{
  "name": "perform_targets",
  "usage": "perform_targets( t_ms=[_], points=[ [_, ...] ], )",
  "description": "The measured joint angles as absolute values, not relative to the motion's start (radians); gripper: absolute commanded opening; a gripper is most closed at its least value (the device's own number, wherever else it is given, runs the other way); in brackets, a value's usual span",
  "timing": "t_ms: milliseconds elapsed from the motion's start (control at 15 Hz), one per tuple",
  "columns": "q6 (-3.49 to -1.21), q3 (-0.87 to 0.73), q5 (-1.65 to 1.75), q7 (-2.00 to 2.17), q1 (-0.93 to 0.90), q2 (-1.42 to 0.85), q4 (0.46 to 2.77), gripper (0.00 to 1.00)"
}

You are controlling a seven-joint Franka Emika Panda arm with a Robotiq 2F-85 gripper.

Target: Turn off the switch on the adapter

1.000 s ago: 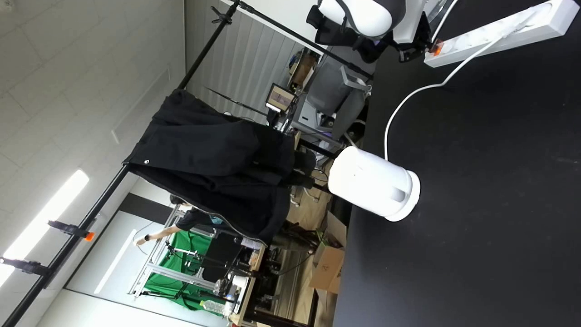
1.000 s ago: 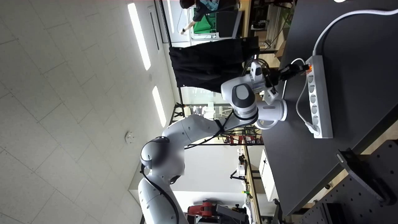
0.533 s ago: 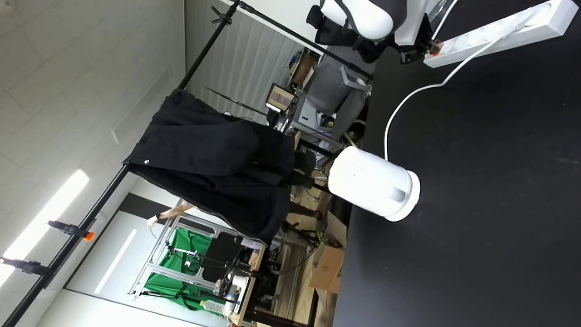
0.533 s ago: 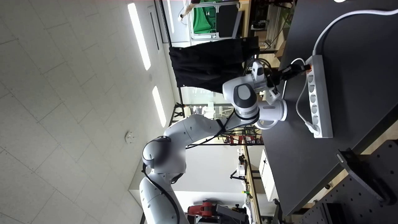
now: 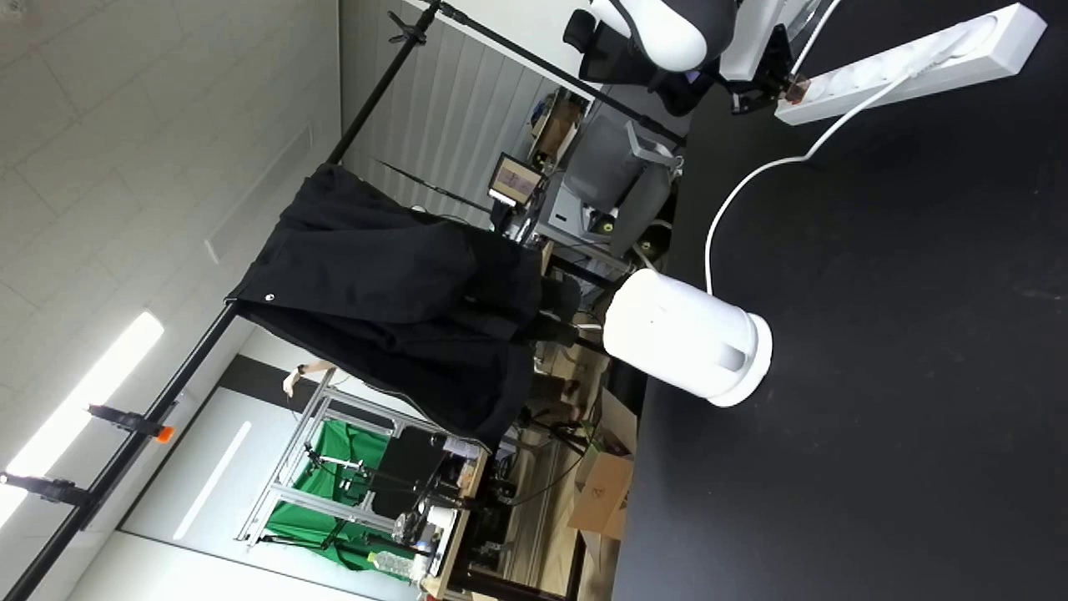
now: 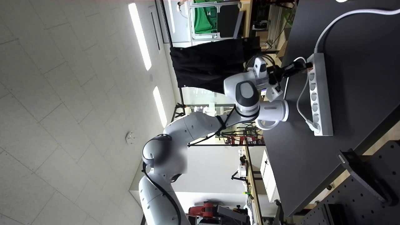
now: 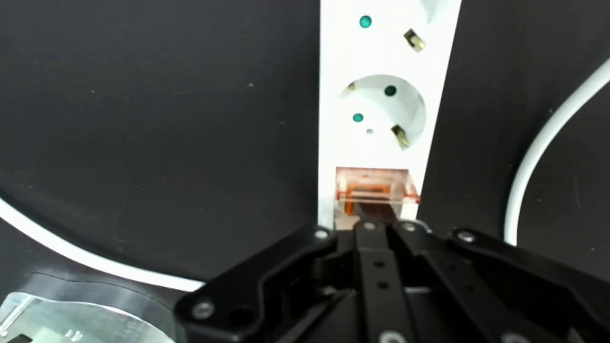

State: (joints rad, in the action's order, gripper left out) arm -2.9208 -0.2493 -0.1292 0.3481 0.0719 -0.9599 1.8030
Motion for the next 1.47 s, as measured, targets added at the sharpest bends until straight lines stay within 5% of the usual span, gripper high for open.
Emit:
perform_targets(
  t_ms=[733,1467],
  points=[
    [-2.864,0.019,-0.246,0.119,0.392,-0.965,1.724,0.00],
    [-2.953,0.027,-0.262,0.095,0.384,-0.886,1.808,0.00]
  ],
)
